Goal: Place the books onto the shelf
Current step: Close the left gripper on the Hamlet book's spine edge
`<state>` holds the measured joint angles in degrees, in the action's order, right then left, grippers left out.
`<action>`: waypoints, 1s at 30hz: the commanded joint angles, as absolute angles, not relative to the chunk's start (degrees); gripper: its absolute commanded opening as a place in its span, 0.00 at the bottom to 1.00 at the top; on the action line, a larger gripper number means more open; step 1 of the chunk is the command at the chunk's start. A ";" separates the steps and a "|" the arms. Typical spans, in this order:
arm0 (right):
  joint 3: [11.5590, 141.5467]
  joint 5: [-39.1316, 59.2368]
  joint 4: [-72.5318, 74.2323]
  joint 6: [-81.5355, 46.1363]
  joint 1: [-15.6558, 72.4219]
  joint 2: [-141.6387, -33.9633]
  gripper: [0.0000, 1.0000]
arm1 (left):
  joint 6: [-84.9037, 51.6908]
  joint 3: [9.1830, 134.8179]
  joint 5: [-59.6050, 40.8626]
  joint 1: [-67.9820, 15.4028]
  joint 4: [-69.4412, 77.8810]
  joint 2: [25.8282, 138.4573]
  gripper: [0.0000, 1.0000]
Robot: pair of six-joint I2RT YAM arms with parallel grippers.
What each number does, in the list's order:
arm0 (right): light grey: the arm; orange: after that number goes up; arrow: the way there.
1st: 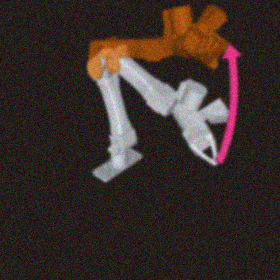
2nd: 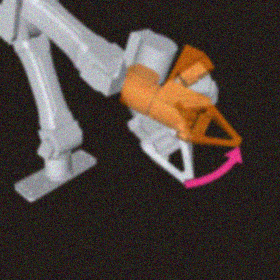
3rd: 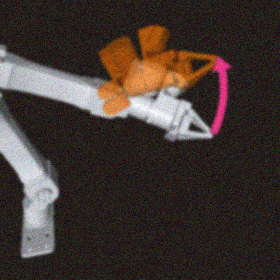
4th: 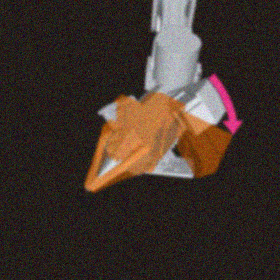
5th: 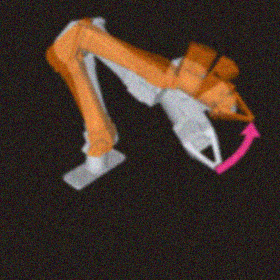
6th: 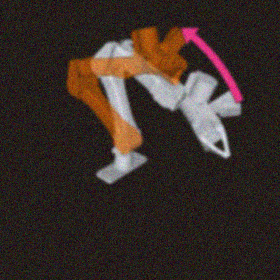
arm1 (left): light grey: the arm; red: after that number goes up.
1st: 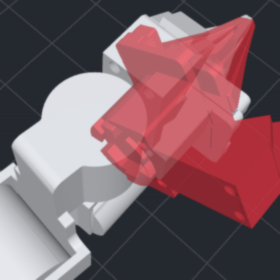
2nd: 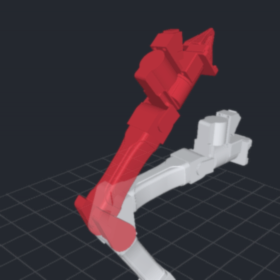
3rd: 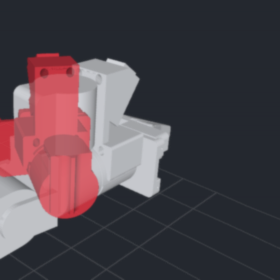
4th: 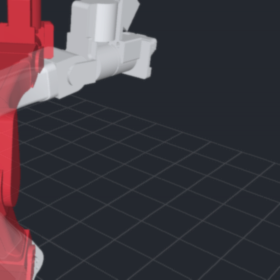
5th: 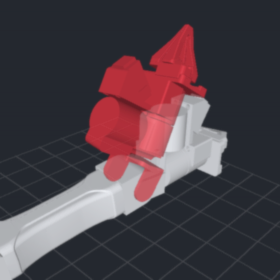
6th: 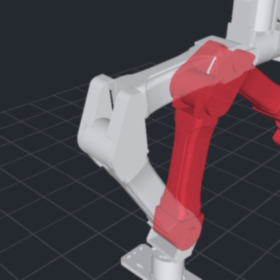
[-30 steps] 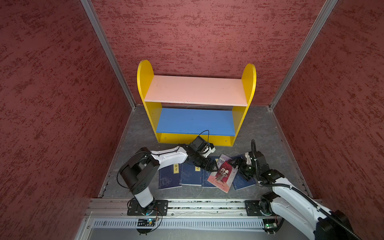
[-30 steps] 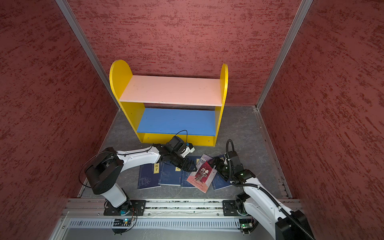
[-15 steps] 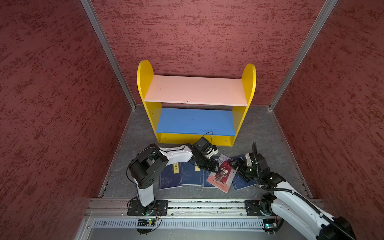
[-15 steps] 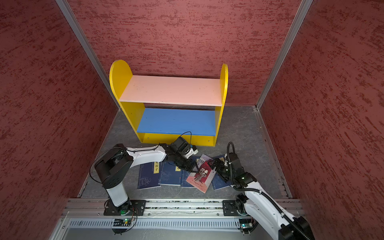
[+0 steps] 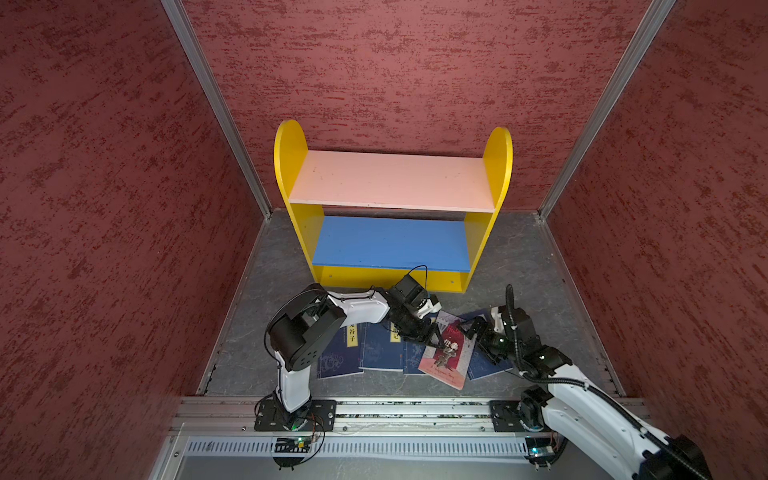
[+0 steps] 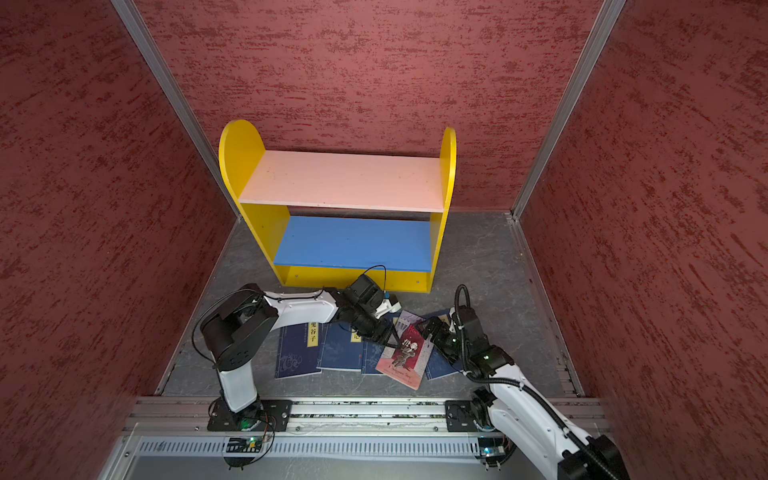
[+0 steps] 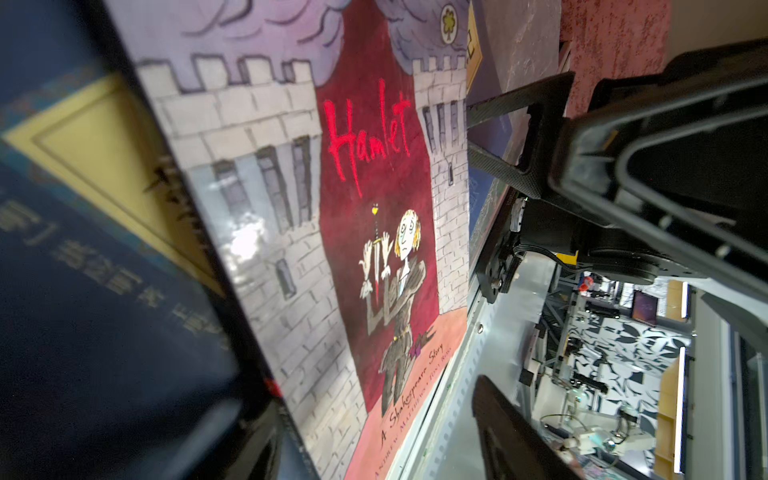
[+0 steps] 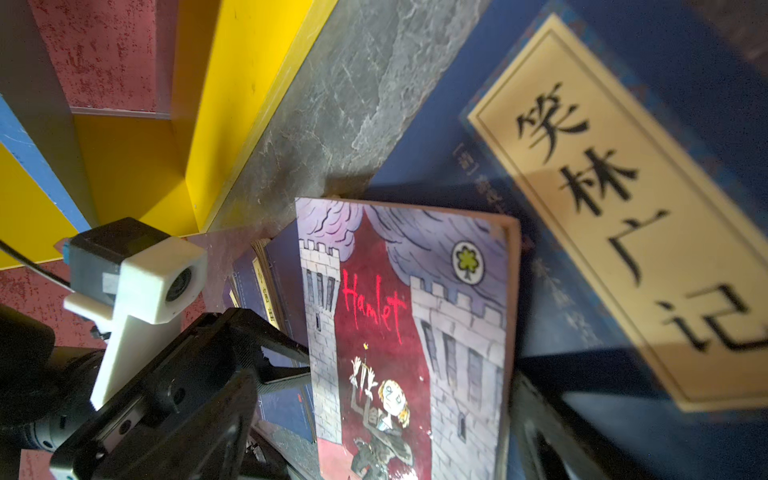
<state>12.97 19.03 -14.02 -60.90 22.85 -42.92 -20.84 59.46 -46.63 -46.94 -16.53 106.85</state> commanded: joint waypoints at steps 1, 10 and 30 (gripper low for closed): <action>11.57 16.96 -15.74 -61.87 23.47 -42.47 0.96 | -21.68 59.33 -49.46 -45.31 -15.34 106.90 0.60; 11.23 17.40 -14.36 -62.75 23.46 -41.93 0.96 | -23.23 59.24 -51.38 -44.32 -13.99 106.69 0.38; 10.63 18.63 -11.20 -63.63 23.52 -41.65 0.96 | -24.83 62.40 -53.35 -45.18 -12.66 109.05 0.38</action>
<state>11.40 18.90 -11.68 -62.78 22.85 -41.36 -24.93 60.58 -52.29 -44.82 -14.44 108.79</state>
